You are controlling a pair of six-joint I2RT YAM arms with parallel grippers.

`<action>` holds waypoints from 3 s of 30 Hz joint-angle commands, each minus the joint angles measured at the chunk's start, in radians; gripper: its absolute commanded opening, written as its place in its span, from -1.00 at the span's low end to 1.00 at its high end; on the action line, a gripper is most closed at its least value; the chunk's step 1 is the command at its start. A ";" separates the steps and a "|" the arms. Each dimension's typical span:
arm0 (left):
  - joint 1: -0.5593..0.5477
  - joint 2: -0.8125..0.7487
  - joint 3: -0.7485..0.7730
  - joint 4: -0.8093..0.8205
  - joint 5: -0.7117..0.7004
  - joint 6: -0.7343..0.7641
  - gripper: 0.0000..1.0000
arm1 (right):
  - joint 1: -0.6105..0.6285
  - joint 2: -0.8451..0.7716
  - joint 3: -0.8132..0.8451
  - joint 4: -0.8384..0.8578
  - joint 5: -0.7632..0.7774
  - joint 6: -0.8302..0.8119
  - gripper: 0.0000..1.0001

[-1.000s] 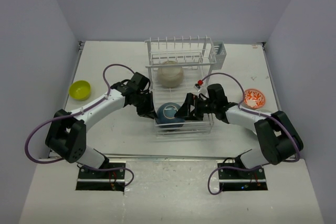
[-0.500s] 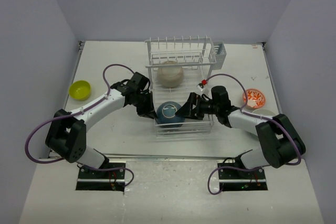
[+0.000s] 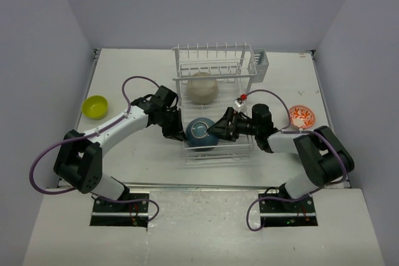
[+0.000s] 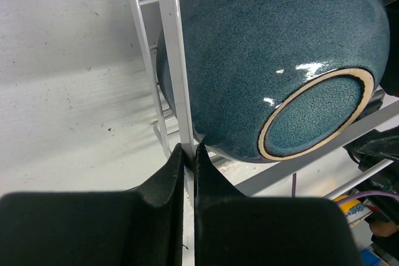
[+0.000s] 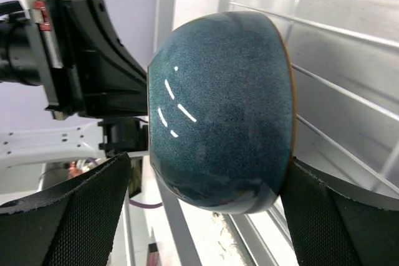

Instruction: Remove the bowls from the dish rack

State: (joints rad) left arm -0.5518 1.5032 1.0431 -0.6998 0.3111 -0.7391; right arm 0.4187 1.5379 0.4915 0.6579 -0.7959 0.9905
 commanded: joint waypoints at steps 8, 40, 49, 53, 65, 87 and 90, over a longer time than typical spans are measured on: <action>-0.003 0.054 -0.043 0.095 -0.083 0.066 -1.00 | 0.023 0.056 -0.013 0.399 -0.143 0.204 0.85; -0.003 0.066 -0.055 0.120 -0.066 0.067 -1.00 | 0.025 0.271 0.005 0.778 -0.212 0.484 -1.00; -0.003 0.074 -0.061 0.146 -0.055 0.067 -1.00 | 0.026 0.096 0.018 0.695 -0.238 0.456 -1.00; -0.003 0.078 -0.061 0.161 -0.049 0.069 -1.00 | 0.026 -0.085 0.062 0.424 -0.241 0.334 -1.00; -0.003 0.078 -0.083 0.203 -0.043 0.076 -1.00 | 0.014 -0.522 0.301 -0.660 -0.034 -0.212 -1.00; 0.015 0.025 -0.146 0.200 -0.063 0.083 -1.00 | -0.144 -0.467 0.714 -1.712 1.326 -0.489 -1.00; 0.023 0.009 -0.163 0.206 -0.058 0.086 -1.00 | -0.181 -0.430 0.691 -1.764 1.385 -0.487 -1.00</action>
State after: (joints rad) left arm -0.5419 1.4704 0.9501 -0.4911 0.3668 -0.7490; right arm 0.2623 1.1034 1.1660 -1.0443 0.3904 0.5220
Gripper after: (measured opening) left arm 0.010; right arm 0.157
